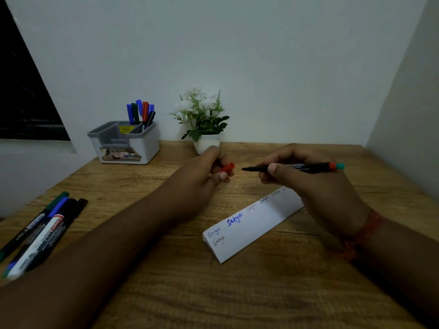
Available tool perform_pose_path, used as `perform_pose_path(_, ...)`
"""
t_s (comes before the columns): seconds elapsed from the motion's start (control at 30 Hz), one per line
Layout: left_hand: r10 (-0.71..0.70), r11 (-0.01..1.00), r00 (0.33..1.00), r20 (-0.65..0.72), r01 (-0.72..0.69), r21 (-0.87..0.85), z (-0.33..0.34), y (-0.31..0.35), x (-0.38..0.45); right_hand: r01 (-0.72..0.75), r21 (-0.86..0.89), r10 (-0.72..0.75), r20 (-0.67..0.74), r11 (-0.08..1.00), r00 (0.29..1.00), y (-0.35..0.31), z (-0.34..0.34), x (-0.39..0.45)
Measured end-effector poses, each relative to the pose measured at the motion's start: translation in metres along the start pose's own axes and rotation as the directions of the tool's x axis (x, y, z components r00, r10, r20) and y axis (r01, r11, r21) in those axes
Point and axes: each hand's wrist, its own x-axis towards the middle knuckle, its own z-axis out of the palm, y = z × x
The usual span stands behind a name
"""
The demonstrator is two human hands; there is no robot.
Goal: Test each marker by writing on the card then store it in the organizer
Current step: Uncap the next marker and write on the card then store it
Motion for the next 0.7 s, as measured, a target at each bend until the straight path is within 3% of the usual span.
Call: perform_pose_path(0.7, 0.022, 0.992, 0.998, 0.056, -0.029, 0.119, 0.0038, -0.0018, 0.0016, 0.017, -0.051, -0.015, 0.038, 0.999, 0.999, -0.0001, 0.0028, -0.0015)
